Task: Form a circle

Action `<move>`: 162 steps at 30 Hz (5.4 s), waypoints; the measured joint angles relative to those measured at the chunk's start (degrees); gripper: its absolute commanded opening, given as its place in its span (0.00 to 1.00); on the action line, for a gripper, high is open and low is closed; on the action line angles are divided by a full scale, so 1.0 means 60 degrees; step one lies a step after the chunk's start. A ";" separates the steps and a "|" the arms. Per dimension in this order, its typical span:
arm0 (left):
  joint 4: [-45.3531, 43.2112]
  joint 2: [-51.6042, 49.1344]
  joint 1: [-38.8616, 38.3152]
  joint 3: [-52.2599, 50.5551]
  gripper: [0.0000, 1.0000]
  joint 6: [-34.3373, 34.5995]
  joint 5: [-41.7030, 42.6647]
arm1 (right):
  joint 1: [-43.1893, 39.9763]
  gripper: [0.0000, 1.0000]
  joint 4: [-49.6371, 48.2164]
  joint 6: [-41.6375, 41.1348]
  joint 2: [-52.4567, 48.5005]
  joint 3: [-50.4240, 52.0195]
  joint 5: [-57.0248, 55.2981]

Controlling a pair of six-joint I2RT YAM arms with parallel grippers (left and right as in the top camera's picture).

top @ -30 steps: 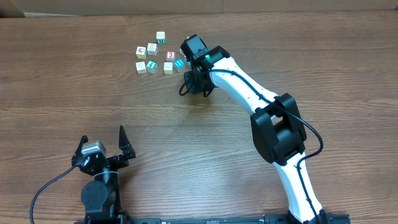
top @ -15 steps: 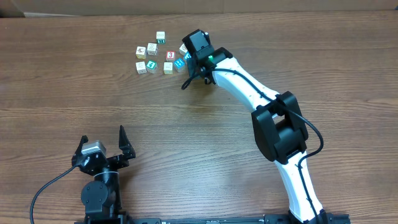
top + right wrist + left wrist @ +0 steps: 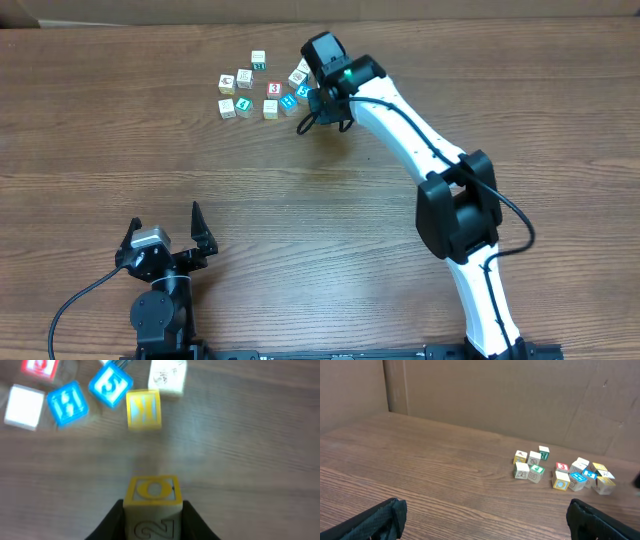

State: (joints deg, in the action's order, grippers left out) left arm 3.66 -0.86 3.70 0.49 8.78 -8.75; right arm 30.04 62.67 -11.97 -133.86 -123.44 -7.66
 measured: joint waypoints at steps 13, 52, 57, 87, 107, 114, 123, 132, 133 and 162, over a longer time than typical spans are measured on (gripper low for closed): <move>0.0000 0.0000 0.0000 0.0000 1.00 -0.0004 0.0000 | 0.0098 0.17 0.2197 -0.0175 0.1297 0.0106 0.1767; 0.0000 0.0000 0.0000 0.0000 1.00 -0.0004 -0.0004 | 0.1202 0.33 -0.1424 -0.1104 0.0353 0.2987 0.0117; 0.0000 0.0000 0.0000 0.0000 1.00 -0.0004 -0.0004 | 0.1195 0.35 -0.1366 -0.1078 0.0350 0.3111 0.0025; 0.0000 0.0000 0.0000 0.0000 1.00 -0.0004 0.0000 | 0.1188 0.26 -0.1410 -0.0980 0.0350 0.3111 -0.0047; 0.0000 0.0000 0.0000 0.0000 1.00 0.0000 0.0000 | 0.1184 0.49 -0.1687 -0.0707 0.0350 0.3107 -0.0120; 0.0000 0.0000 0.0000 0.0000 0.99 -0.0004 -0.0004 | 0.1177 0.58 -0.0688 -0.0561 0.0251 0.1974 -0.0251; 0.0000 0.0000 0.0000 0.0000 1.00 0.0000 0.0000 | 0.0860 0.69 0.1231 0.0011 0.0204 -0.2667 -0.0860; 0.0000 0.0000 0.0000 0.0000 1.00 0.0000 0.0000 | -0.0291 0.81 0.0725 0.0455 0.0266 -0.5617 -0.0954; 0.0000 0.0000 0.0000 0.0000 1.00 0.0000 0.0000 | -0.0463 0.82 0.0576 0.0466 0.0266 -0.5643 -0.0878; 0.0000 0.0000 0.0000 0.0000 1.00 -0.0004 0.0000 | -0.1348 0.80 -0.3814 0.0510 -0.2269 -0.1530 0.1005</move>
State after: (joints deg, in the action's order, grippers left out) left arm 3.66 -0.86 3.70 0.49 8.75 -8.75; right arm 21.96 39.79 -8.91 -147.48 -132.62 -1.63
